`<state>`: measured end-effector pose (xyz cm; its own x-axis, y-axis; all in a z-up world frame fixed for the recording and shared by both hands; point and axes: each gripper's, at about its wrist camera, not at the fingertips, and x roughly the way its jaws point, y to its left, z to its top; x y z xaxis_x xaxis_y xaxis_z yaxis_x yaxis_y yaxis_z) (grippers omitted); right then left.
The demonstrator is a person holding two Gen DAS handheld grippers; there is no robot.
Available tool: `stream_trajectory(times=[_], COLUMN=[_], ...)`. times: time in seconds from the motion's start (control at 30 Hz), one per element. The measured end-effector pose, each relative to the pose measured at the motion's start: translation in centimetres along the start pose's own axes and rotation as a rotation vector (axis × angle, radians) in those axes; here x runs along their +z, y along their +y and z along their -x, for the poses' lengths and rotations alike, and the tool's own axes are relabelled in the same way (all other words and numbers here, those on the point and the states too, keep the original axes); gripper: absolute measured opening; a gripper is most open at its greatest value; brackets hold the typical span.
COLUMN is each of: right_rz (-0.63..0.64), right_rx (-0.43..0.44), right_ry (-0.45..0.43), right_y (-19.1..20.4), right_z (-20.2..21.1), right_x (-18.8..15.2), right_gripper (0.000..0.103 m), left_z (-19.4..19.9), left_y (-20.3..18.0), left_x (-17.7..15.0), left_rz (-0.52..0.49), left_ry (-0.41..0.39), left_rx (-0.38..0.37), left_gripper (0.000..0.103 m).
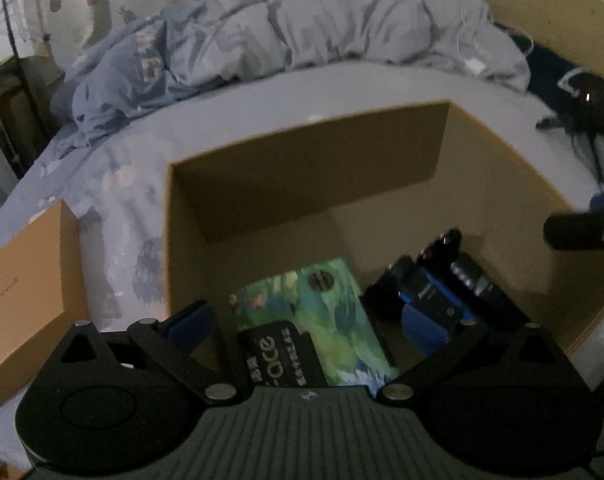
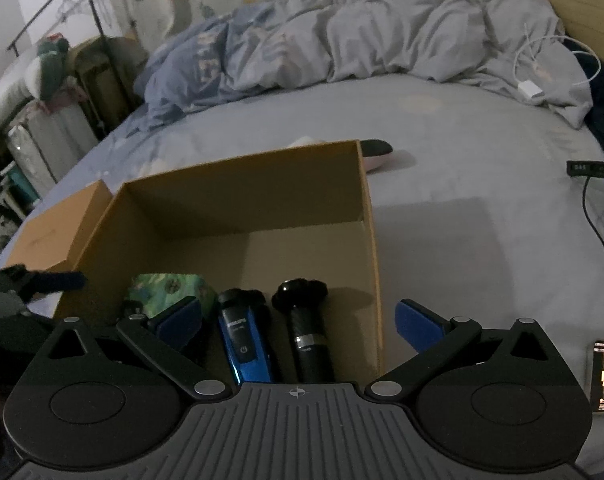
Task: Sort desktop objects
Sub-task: 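Lower the tissue pack beside the black shaver and open the left gripper, then withdraw the left gripper up out of the cardboard box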
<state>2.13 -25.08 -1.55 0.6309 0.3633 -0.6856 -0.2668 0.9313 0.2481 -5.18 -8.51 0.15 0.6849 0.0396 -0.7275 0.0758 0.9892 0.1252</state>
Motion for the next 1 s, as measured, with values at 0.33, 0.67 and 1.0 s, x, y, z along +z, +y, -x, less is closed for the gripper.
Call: stream_trajectory(times=[0.33, 0.67, 1.0], right_rz=[0.014, 0.033, 0.049], right_rx=[-0.02, -0.044, -0.058], right_ry=[-0.002, -0.001, 0.015], right_y=[0.1, 0.0, 0.0], right_z=[-0.2, -0.8, -1.6], right_x=[-0.2, -0.5, -0.7], right_gripper=[0.103, 0.103, 0.103], left_z=[0.3, -2.0, -3.2], left_y=[1.6, 5.0, 5.2], left_x=[0.1, 2.0, 2.4], left_rz=[0.036, 0.065, 0.069], left_ry=[-0.162, -0.291, -0.307], left_rx=[-0.052, -0.115, -0.144], left_gripper=[0.103, 0.103, 0.103])
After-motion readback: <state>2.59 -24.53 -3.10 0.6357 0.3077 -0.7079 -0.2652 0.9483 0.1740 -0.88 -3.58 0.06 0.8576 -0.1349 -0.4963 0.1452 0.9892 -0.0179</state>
